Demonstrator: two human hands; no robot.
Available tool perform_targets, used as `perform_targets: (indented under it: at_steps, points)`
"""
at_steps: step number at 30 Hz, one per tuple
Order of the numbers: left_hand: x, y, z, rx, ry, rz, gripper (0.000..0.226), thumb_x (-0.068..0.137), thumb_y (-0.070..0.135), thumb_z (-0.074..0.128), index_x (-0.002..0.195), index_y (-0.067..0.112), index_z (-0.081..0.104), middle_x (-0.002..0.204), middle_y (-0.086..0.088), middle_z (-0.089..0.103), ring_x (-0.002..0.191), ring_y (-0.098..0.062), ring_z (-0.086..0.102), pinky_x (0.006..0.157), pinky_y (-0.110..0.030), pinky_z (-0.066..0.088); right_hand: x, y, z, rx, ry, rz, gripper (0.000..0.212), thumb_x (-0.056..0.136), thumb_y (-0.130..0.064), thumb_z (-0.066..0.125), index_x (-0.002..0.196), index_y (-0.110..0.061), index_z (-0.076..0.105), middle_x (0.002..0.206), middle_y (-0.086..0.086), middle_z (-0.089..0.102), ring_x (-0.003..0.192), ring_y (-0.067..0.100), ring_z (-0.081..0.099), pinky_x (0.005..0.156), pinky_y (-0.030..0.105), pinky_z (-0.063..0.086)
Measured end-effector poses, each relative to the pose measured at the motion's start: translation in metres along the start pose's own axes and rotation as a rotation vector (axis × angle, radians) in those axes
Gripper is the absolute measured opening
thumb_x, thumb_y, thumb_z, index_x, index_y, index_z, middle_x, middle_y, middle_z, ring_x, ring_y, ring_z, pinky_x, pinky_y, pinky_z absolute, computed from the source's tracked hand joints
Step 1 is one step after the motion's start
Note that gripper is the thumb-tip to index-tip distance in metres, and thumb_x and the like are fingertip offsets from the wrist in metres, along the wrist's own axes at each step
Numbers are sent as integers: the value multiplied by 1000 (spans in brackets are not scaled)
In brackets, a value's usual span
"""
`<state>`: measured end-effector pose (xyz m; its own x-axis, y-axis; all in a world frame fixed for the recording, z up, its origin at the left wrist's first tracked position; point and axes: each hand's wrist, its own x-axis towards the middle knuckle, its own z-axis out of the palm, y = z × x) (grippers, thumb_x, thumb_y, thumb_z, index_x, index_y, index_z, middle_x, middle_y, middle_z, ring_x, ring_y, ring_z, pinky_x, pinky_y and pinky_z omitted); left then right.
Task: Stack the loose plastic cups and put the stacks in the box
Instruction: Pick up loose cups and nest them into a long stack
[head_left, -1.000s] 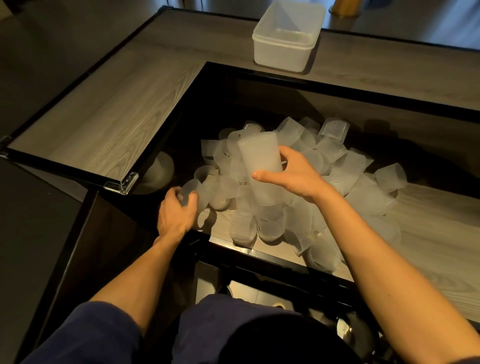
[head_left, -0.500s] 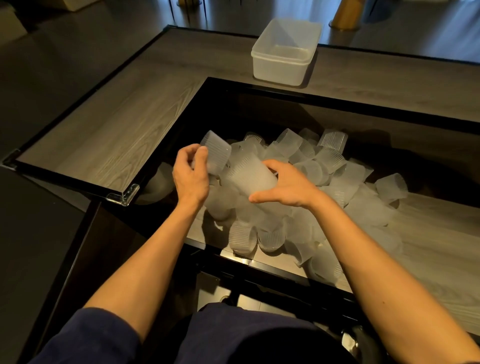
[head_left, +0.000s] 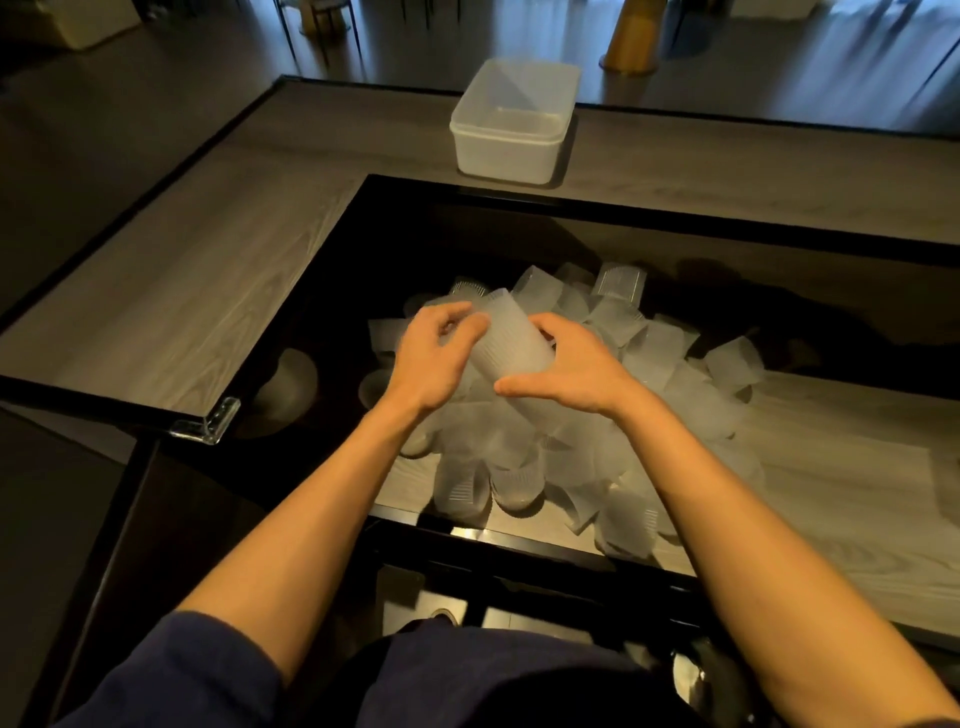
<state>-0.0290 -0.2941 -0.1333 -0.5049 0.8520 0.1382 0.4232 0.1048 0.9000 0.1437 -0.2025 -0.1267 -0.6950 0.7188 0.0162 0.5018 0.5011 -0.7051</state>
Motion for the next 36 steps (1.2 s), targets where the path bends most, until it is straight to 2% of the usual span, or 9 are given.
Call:
perform_targets:
  at_steps: [6, 8, 12, 16, 19, 22, 28, 33, 36]
  points:
    - [-2, -11, 10, -35, -188, -33, 62, 97, 58, 49, 149, 25, 46, 148, 1, 50, 131, -15, 49, 110, -41, 41, -14, 14, -10, 56, 67, 84, 79, 71, -55, 87, 135, -24, 54, 119, -9, 56, 100, 5, 55, 73, 20, 44]
    - [-8, -21, 10, 20, -152, -41, 68, 94, 61, 50, 148, 21, 45, 142, 3, 52, 123, -12, 53, 105, -36, 44, -20, 19, -12, 103, 110, 142, 78, 71, -56, 87, 134, -24, 53, 119, -10, 56, 97, 3, 54, 74, 21, 46]
    - [-27, -49, 8, 323, -87, -6, 67, 88, 57, 66, 138, 14, 52, 131, -4, 56, 108, -12, 54, 88, -26, 45, -32, 24, -11, 215, 164, 210, 70, 71, -50, 89, 127, -26, 55, 115, -11, 59, 97, 0, 55, 73, 21, 47]
    - [-43, -68, 6, 450, -178, -43, 82, 78, 61, 75, 140, 15, 49, 137, -5, 51, 121, -20, 52, 100, -37, 48, -42, 27, -7, 223, 137, 226, 68, 72, -48, 88, 127, -26, 54, 113, -11, 58, 96, 0, 55, 71, 20, 47]
    - [-48, -77, 5, 534, -230, -56, 92, 69, 69, 73, 142, 19, 47, 140, -4, 48, 128, -24, 48, 106, -47, 45, -45, 28, -5, 224, 128, 231, 70, 72, -51, 88, 128, -24, 55, 116, -8, 60, 99, 4, 57, 76, 26, 52]
    - [-50, -81, 6, 598, -278, -91, 98, 67, 71, 73, 146, 21, 42, 144, -4, 46, 132, -26, 45, 108, -49, 43, -48, 29, -4, 211, 116, 233, 71, 72, -52, 87, 129, -24, 55, 117, -7, 59, 100, 6, 57, 76, 27, 52]
    - [-49, -83, 6, 629, -321, -96, 85, 74, 61, 74, 144, 21, 45, 141, -4, 49, 129, -26, 48, 106, -50, 44, -51, 27, -5, 230, 119, 255, 74, 72, -49, 88, 133, -22, 55, 119, -8, 59, 101, 5, 57, 76, 25, 50]
    - [-46, -79, 4, 562, -281, -108, 82, 74, 60, 71, 141, 20, 47, 136, -4, 53, 122, -25, 53, 101, -51, 49, -51, 25, -6, 207, 111, 257, 73, 73, -49, 87, 132, -22, 54, 118, -8, 58, 99, 5, 56, 75, 24, 50]
    - [-41, -78, 3, 498, -242, -121, 79, 77, 55, 75, 141, 16, 48, 134, -4, 53, 118, -21, 54, 101, -43, 49, -49, 25, -7, 204, 107, 259, 74, 73, -50, 87, 133, -22, 53, 118, -8, 57, 99, 5, 56, 75, 23, 50]
